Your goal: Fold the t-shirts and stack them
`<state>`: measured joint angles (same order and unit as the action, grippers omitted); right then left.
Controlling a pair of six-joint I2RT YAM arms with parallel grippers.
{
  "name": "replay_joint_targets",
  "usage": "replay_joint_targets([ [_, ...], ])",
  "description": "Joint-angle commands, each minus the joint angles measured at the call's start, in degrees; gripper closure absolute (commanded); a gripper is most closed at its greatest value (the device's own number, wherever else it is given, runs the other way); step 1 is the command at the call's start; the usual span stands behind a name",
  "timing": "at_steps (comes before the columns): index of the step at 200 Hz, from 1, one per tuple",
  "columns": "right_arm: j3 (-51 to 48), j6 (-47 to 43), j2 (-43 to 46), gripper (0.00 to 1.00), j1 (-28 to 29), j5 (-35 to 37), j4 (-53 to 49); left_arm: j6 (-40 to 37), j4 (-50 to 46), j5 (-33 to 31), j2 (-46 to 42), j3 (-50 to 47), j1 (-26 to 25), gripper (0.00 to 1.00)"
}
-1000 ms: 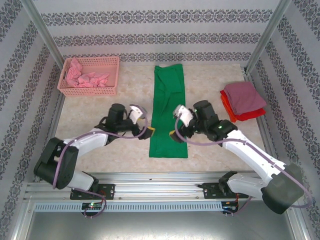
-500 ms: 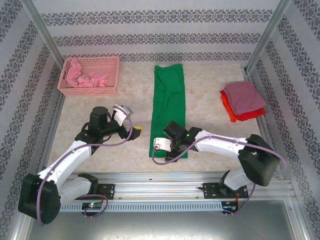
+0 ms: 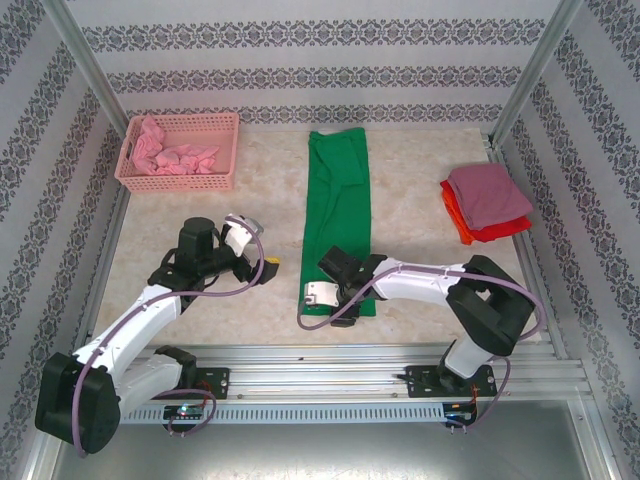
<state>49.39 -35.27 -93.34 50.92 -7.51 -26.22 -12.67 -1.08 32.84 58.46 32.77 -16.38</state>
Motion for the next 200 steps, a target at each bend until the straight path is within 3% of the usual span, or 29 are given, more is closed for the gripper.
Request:
replay_joint_targets([
  [1,1.98,-1.08,-2.01,0.49,0.85,4.27,-1.63,-0.89,0.52,-0.08,0.42,-0.87,0.69,0.0],
  [44,2.63,-1.82,-2.61,0.88,1.2,7.09,-3.5,-0.52,1.84,0.25,2.15,-0.92,0.71,0.0],
  [66,2.59,-1.59,0.43,1.0,1.47,5.79,-5.97,-1.1,2.1,0.81,2.69,-0.56,0.68,0.01],
  [93,3.19,-0.7,5.58,1.0,1.57,2.86,-11.2,-3.43,0.44,2.7,2.72,1.33,0.6,0.04],
  [126,7.48,-1.11,10.0,1.0,1.34,0.12,-19.54,-8.64,-9.23,4.04,2.39,7.54,0.65,0.01],
  [162,15.63,-5.15,8.9,1.0,-1.33,2.53,-25.06,-12.3,-15.96,3.35,-0.97,9.91,0.65,0.0],
  [200,24.32,-11.06,4.33,1.0,-7.78,5.52,-25.29,-13.46,-19.4,3.15,-3.83,9.92,0.58,0.0],
])
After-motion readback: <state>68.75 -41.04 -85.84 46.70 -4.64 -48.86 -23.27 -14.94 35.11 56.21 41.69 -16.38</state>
